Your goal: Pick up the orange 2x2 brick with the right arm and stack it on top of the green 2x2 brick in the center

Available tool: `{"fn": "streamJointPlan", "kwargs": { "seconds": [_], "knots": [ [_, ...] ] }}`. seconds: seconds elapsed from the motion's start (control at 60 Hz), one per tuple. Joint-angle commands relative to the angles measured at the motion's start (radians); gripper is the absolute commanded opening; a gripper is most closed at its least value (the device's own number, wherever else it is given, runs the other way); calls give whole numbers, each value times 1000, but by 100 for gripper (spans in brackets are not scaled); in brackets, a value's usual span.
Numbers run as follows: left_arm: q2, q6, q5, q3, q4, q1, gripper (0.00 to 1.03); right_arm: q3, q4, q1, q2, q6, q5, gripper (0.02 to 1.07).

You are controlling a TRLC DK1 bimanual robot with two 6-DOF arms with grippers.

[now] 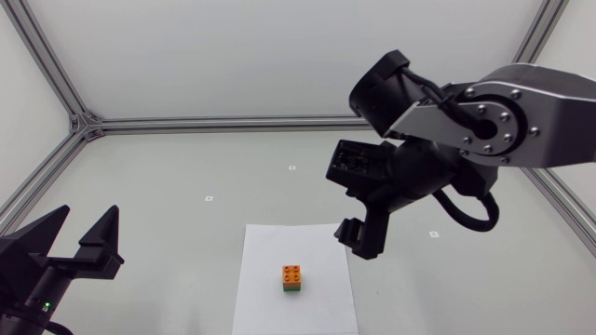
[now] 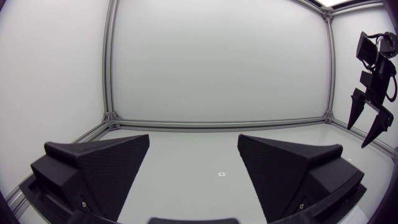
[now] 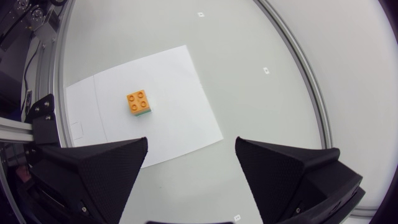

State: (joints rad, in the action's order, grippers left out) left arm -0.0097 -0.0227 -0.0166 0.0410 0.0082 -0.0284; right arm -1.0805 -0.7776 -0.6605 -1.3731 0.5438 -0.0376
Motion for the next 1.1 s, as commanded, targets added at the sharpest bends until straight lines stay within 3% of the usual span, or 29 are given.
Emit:
{"fn": "streamJointPlan", "kwargs": {
  "seconds": [0.0, 0.217, 0.467, 0.583, 0.933, 1.083],
  "knots": [
    [-4, 6, 3, -41, -11, -1, 99, 73, 28, 90, 115, -30, -4, 102],
    [-4, 6, 3, -41, -11, -1, 99, 225, 136, 381, 330, -16, -19, 102],
    [-4, 6, 3, -41, -11, -1, 99, 355, 221, 771, 516, 119, -180, 102],
    [-4, 6, 3, -41, -11, -1, 99, 426, 264, 886, 568, 174, -234, 102],
    [-4, 6, 3, -41, -11, -1, 99, 699, 518, 907, 841, 65, -240, 102],
    [-4, 6, 3, -41, -11, -1, 99, 800, 584, 820, 1008, 2, -136, 102]
  ]
}}
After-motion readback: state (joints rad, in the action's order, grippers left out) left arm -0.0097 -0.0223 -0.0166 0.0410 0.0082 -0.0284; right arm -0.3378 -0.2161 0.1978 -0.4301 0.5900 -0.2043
